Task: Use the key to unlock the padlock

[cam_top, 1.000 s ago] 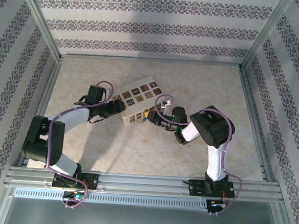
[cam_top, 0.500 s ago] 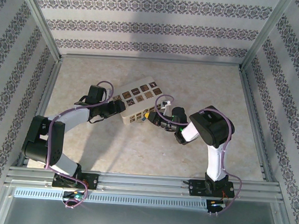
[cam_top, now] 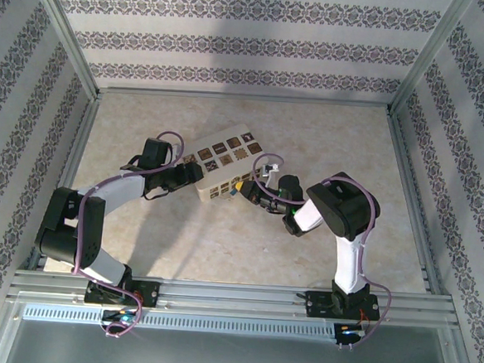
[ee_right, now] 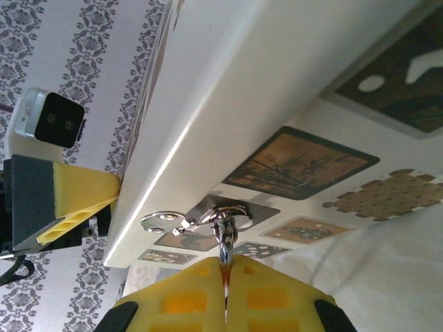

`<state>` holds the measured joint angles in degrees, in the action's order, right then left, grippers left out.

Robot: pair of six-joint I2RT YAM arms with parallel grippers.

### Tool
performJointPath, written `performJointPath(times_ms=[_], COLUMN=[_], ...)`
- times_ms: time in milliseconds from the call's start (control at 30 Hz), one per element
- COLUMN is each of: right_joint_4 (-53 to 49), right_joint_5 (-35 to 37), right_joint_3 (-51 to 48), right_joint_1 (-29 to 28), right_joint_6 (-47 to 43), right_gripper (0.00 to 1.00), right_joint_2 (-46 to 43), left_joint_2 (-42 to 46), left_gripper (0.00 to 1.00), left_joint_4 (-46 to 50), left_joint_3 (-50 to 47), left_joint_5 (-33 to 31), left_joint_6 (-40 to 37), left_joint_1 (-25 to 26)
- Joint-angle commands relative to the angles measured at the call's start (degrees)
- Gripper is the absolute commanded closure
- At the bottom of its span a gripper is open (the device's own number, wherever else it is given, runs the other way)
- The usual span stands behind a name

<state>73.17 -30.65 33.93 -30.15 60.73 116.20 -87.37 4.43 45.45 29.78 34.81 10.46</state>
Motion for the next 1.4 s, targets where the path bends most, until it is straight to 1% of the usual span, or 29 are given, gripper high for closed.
performJointPath(times_ms=[0,167,500,800,1067,1300,1367], right_joint_4=[4.8,6.1,6.1,5.3,4.1,1.3,0.3], right_joint_5=[3.5,6.5,11.0,12.0,12.3,12.8,13.1], right_joint_3=[-0.7,-1.6,-2.1,-3.3,-4.4,-5.2,-5.8], right_joint_1=[0.2,0.6,0.6,0.8,1.0,1.2,1.4], right_joint_6=[2.4,4.8,5.6,4.2,3.2,1.4,0.4], right_gripper=[0.98,0.98,0.99,0.99,0.99,0.99,0.99], right_joint_2=[-1.4,-1.3,-3.0,-4.7,-6.1,-8.5,-9.7], left_joint_2=[-1.5,-1.5,-1.7,-1.4,0.9,5.5,7.0], left_gripper=[0.34,0.34,0.33,0.33,0.29,0.23,0.22], left_joint_4=[4.6,4.1,3.7,3.5,1.9,3.1,4.0], left_joint_3=[-2.7,-3.3,-3.6,-3.6,-3.4,-2.7,-2.2], left_joint_5=[-1.8,-1.7,-1.6,-1.5,-0.7,-3.2,-4.9], left_joint_6=[-0.8,-0.5,-0.3,-0.2,1.2,1.6,1.1], left_joint_1=[1.2,1.2,1.2,1.2,1.2,1.2,1.1])
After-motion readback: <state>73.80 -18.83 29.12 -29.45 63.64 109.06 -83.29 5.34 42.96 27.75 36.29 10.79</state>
